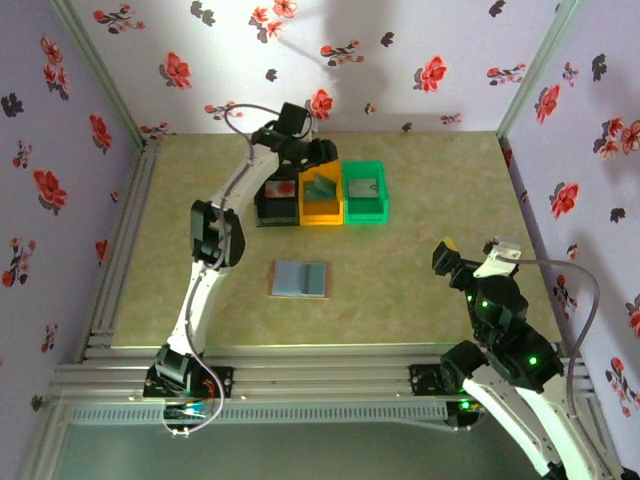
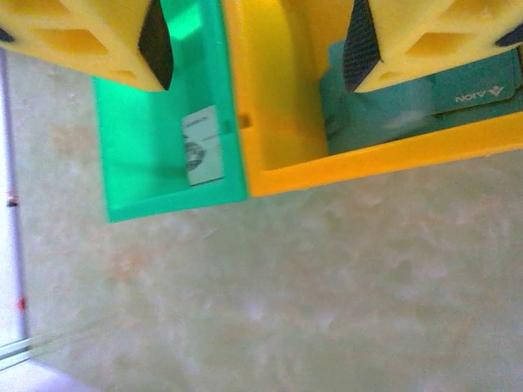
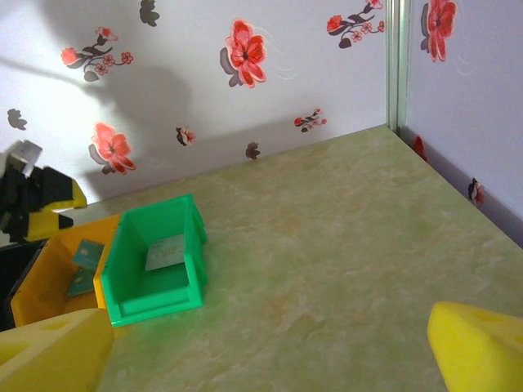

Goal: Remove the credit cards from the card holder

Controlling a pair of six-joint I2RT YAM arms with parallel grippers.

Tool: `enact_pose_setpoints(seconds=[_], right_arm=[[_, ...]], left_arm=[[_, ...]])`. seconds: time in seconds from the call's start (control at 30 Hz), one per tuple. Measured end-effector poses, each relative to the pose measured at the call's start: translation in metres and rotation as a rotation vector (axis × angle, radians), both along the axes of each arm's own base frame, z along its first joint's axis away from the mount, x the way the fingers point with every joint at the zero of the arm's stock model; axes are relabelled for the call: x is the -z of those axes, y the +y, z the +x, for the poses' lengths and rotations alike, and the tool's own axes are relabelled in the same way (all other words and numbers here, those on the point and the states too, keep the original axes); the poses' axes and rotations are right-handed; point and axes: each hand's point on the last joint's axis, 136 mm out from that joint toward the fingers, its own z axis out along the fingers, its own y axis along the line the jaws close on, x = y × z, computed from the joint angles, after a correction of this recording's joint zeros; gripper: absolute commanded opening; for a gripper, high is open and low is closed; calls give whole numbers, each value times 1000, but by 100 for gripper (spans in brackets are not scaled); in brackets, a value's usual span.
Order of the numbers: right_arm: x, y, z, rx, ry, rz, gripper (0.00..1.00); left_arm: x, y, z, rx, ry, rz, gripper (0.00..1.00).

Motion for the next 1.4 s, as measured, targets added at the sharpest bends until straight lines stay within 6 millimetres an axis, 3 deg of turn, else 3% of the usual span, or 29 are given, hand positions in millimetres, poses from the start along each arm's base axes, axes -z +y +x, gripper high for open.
enact_pose_setpoints(seconds=[0.23, 0.37, 0.47, 0.57, 0.7, 0.83, 0.97, 1.4], right_arm=[[0, 2, 1, -8, 0, 3, 99], [1, 8, 2, -41, 3, 4, 99], [4, 17, 3, -87, 19, 6, 99], [6, 30, 5, -152, 26, 21, 99], [14, 59, 6, -299, 63, 43, 99], [32, 88, 9, -423, 154, 43, 98], [47, 106, 10, -505, 231, 42, 96], [74, 141, 17, -612, 385, 76, 86]], left_arm=[[-86, 10, -12, 13, -153, -29, 67], [-118, 25, -41, 20, -219, 30, 69], [-125, 36, -77, 21, -246, 74, 71], [-114, 47, -117, 18, -248, 94, 75], [-69, 66, -162, -12, -192, 114, 76], [-16, 89, -189, -65, -90, 148, 77], [21, 106, -213, -114, 3, 164, 77], [74, 152, -275, -212, 153, 211, 78]])
